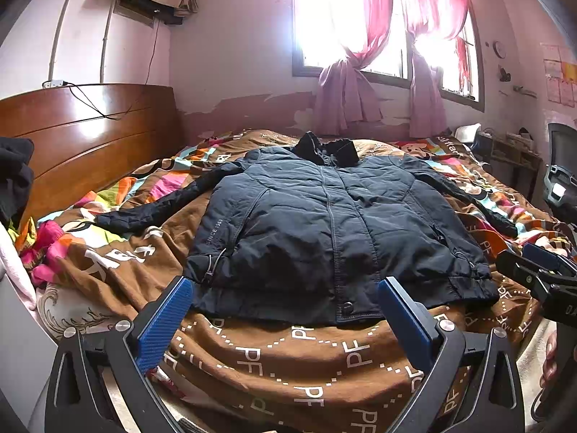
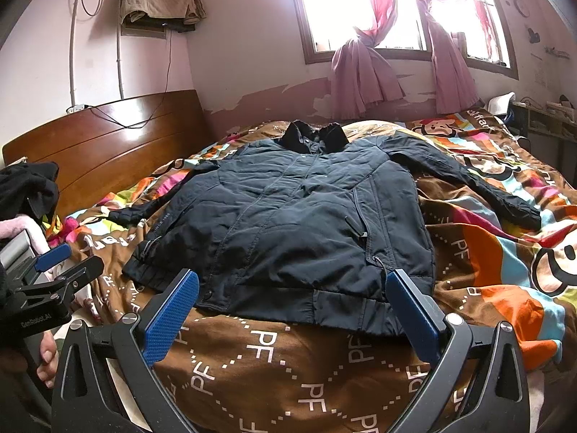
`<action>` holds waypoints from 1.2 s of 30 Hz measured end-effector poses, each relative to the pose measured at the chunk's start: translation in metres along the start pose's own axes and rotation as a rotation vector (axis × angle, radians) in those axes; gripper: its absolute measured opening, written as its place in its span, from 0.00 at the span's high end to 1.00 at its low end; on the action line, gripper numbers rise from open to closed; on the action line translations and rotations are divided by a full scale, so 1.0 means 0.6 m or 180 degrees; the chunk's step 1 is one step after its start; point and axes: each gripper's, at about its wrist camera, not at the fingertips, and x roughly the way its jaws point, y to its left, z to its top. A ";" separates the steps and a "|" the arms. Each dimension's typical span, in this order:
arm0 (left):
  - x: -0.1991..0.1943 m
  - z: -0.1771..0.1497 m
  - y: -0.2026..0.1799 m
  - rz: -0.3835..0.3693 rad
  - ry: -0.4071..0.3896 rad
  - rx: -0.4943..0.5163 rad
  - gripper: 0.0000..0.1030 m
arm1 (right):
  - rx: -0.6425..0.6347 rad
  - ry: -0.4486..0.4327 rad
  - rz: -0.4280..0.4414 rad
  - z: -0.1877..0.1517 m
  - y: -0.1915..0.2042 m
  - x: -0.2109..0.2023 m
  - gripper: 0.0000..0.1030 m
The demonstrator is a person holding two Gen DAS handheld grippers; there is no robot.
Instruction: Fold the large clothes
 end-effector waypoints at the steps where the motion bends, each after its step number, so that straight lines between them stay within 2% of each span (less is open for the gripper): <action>1: 0.000 0.000 0.000 -0.0005 0.0001 0.0002 0.00 | 0.0000 -0.0001 0.0001 0.000 0.000 0.000 0.01; 36: 0.000 0.000 -0.001 -0.0001 -0.0003 0.0013 0.00 | 0.0026 0.0016 0.0003 0.001 -0.005 0.000 0.01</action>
